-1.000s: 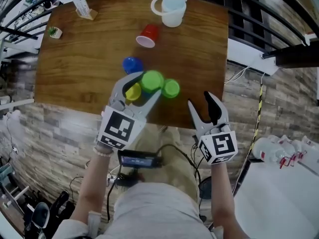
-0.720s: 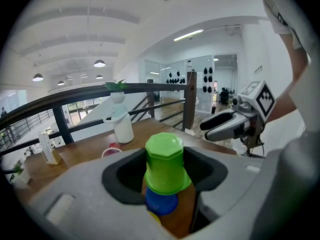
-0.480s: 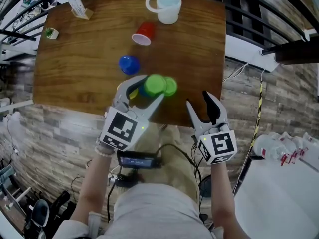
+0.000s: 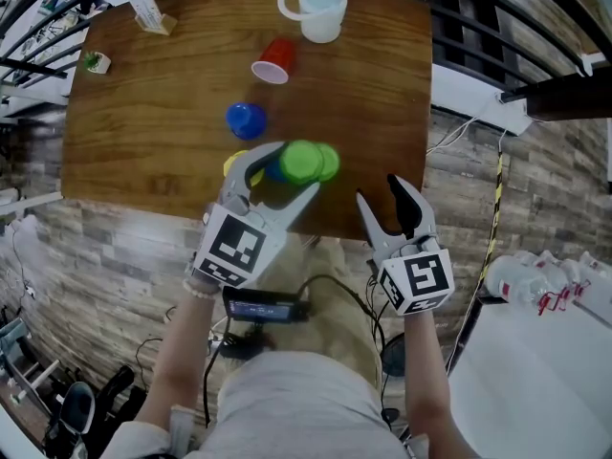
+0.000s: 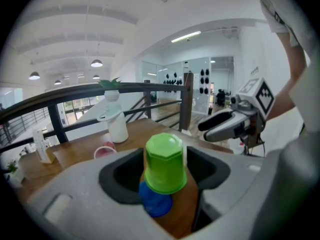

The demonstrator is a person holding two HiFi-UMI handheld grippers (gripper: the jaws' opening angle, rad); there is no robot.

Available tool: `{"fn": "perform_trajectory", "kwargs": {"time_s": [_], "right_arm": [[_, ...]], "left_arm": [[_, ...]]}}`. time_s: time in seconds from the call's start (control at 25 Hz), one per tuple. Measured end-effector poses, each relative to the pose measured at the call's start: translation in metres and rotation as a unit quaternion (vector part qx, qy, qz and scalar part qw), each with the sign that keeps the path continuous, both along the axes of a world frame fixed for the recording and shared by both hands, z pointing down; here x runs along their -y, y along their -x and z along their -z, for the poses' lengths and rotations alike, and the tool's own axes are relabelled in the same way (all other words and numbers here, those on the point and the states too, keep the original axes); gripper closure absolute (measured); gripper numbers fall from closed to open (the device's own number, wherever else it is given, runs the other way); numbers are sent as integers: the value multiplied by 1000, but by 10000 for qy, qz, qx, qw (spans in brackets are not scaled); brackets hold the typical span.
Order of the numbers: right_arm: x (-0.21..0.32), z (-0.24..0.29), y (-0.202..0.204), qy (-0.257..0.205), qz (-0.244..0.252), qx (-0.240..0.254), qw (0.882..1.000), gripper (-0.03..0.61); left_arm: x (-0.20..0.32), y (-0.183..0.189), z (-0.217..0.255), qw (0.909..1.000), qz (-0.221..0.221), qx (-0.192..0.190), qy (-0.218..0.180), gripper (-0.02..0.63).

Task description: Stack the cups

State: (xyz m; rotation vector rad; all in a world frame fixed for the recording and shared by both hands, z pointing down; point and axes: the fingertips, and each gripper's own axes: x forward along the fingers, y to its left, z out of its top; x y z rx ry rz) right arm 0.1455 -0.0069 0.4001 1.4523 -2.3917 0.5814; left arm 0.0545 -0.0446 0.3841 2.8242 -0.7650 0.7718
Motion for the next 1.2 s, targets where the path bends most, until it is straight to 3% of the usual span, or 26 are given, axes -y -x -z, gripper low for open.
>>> {"fn": "perform_trajectory", "kwargs": {"time_s": [0.56, 0.8, 1.2], "right_arm": [[6, 11, 10, -139, -78, -30, 9999, 357], [9, 12, 22, -105, -98, -111, 9998, 357], [2, 14, 25, -24, -224, -224, 9995, 357]], "left_arm": [[14, 61, 27, 9976, 602, -232, -257, 345], [6, 66, 26, 9991, 253, -287, -156, 348], [-9, 37, 21, 9984, -361, -438, -33, 385]]}}
